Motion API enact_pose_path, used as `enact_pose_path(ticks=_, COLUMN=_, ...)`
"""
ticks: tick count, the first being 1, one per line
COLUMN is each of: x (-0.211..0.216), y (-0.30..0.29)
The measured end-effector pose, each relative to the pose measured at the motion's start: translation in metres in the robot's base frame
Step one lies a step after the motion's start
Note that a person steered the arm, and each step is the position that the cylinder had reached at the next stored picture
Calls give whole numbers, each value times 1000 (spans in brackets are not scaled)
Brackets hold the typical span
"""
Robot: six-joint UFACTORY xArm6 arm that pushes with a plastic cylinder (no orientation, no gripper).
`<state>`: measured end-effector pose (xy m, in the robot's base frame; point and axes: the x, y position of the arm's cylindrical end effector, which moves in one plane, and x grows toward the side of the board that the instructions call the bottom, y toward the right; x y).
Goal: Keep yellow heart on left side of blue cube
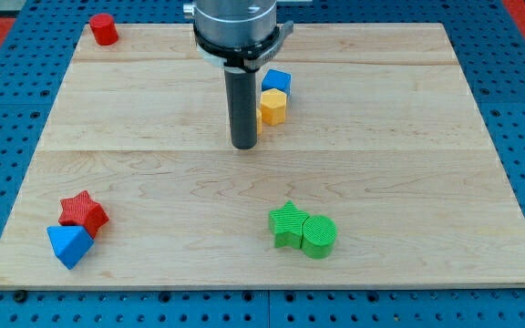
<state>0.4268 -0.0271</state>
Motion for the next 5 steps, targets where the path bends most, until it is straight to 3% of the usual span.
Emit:
enact_pose_path(ticks=2, x=-43, y=0)
enact_pose_path(ticks=5, x=-65, y=-38)
